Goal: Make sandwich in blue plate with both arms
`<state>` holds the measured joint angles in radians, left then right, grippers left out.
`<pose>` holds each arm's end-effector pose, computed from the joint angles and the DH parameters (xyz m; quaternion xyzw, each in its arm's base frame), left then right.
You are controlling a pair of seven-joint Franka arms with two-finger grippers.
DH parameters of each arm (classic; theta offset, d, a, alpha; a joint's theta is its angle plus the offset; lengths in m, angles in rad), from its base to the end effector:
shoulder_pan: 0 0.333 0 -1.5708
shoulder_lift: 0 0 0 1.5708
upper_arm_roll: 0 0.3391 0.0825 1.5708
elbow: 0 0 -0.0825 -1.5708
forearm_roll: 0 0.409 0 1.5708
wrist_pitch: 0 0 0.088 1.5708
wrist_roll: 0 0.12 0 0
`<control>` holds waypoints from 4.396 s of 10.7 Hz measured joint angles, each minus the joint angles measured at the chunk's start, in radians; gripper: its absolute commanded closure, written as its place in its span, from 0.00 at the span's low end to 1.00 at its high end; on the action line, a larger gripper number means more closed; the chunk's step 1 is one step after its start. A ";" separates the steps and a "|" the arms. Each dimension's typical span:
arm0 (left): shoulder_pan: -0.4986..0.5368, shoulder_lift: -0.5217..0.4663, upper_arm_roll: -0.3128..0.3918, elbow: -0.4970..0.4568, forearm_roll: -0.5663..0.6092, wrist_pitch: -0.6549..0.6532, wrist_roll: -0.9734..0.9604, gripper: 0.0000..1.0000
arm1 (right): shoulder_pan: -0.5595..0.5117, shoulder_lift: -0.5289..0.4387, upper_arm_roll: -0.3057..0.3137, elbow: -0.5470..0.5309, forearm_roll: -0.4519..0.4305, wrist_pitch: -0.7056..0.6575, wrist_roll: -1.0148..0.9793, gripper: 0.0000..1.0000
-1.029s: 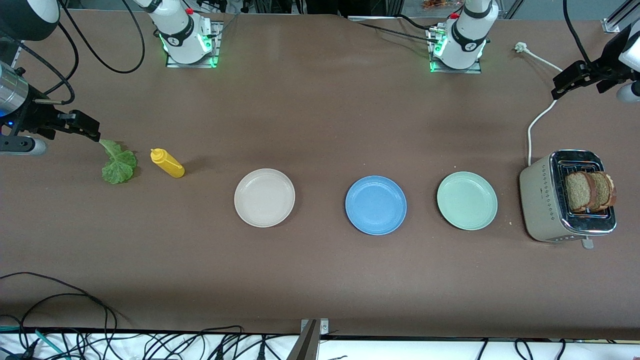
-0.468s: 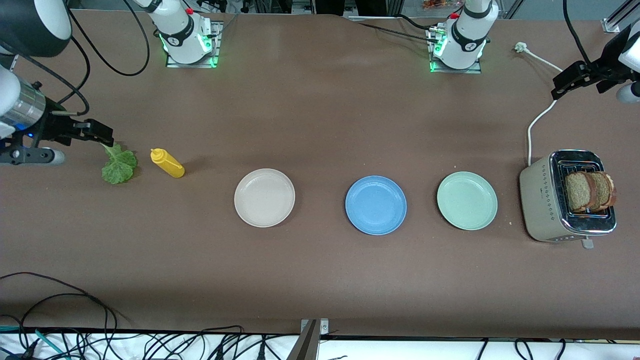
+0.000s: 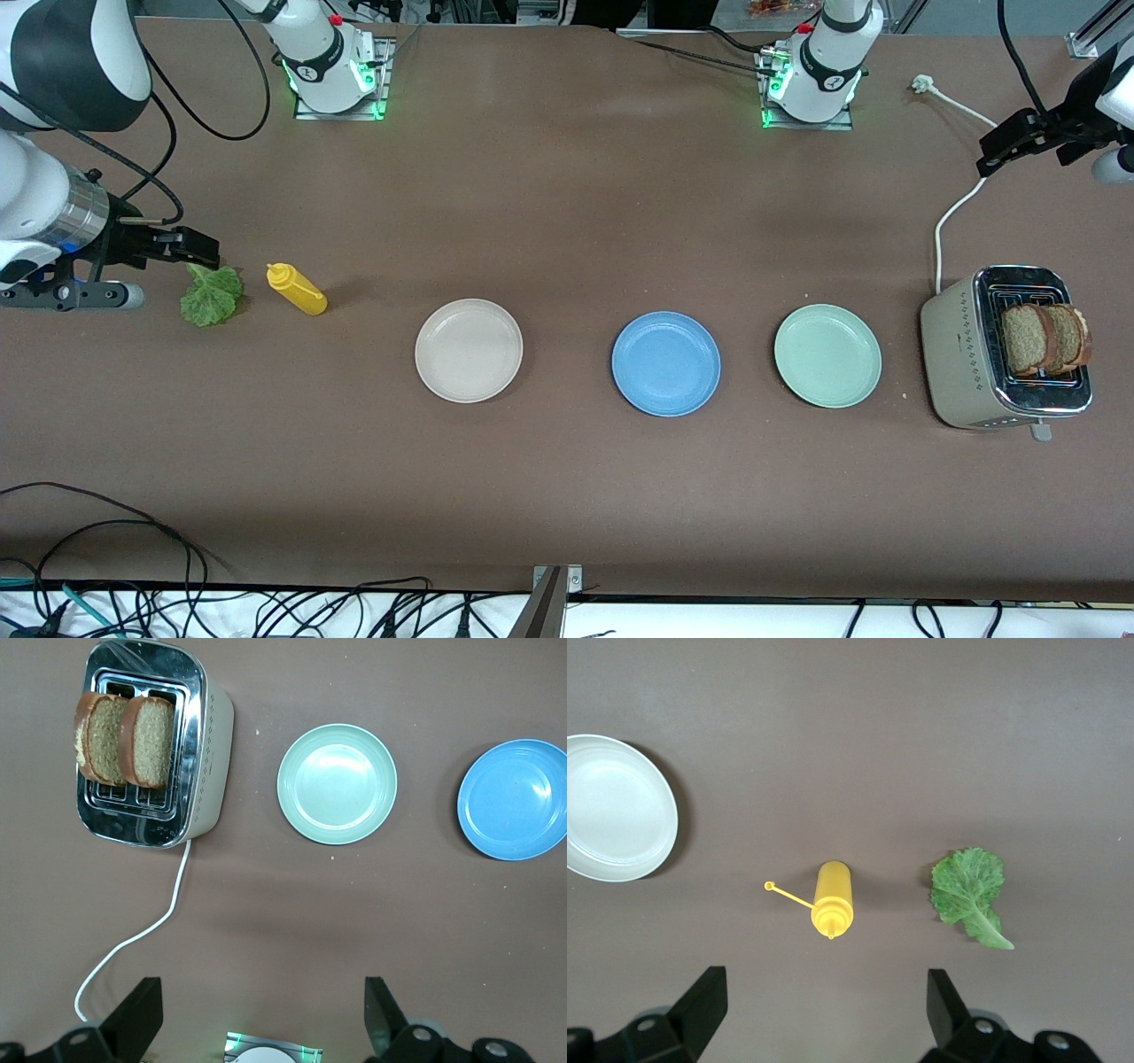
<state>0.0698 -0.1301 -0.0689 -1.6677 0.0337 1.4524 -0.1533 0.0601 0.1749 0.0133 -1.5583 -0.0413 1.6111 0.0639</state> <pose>0.5214 0.0023 0.6489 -0.9958 -0.0787 0.0410 0.0244 0.6286 0.0408 0.5381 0.9979 0.0068 -0.0595 0.0235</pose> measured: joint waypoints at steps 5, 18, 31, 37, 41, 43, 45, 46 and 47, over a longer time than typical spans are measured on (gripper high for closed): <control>0.022 0.003 0.001 0.000 0.000 -0.002 0.000 0.00 | 0.000 0.003 0.000 0.000 0.000 0.000 0.000 0.00; 0.039 0.016 0.001 0.000 0.000 -0.003 0.000 0.00 | 0.000 0.030 -0.001 0.000 0.000 0.004 0.000 0.00; 0.041 0.020 0.001 0.000 -0.005 -0.003 0.000 0.00 | -0.002 0.040 -0.003 0.000 0.000 0.018 -0.001 0.00; 0.078 0.112 0.007 0.020 -0.005 0.002 0.017 0.00 | -0.003 0.040 -0.003 0.001 0.000 0.019 -0.001 0.00; 0.231 0.262 0.030 0.052 -0.006 0.056 0.275 0.00 | -0.004 0.041 -0.004 0.001 0.000 0.019 -0.001 0.00; 0.242 0.340 0.028 0.088 -0.006 0.093 0.300 0.00 | -0.004 0.042 -0.004 0.001 0.000 0.019 -0.001 0.00; 0.235 0.410 0.022 0.126 0.014 0.151 0.305 0.00 | -0.004 0.043 -0.004 0.001 0.000 0.019 -0.001 0.00; 0.234 0.439 0.020 0.133 0.023 0.202 0.322 0.00 | -0.004 0.043 -0.004 0.001 0.000 0.019 -0.001 0.00; 0.235 0.467 0.021 0.134 0.024 0.241 0.342 0.00 | -0.004 0.044 -0.004 0.001 0.000 0.019 -0.001 0.00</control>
<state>0.3049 0.3366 -0.0481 -1.5333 0.0582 1.6939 0.1883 0.0562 0.2185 0.0093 -1.5572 -0.0413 1.6298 0.0629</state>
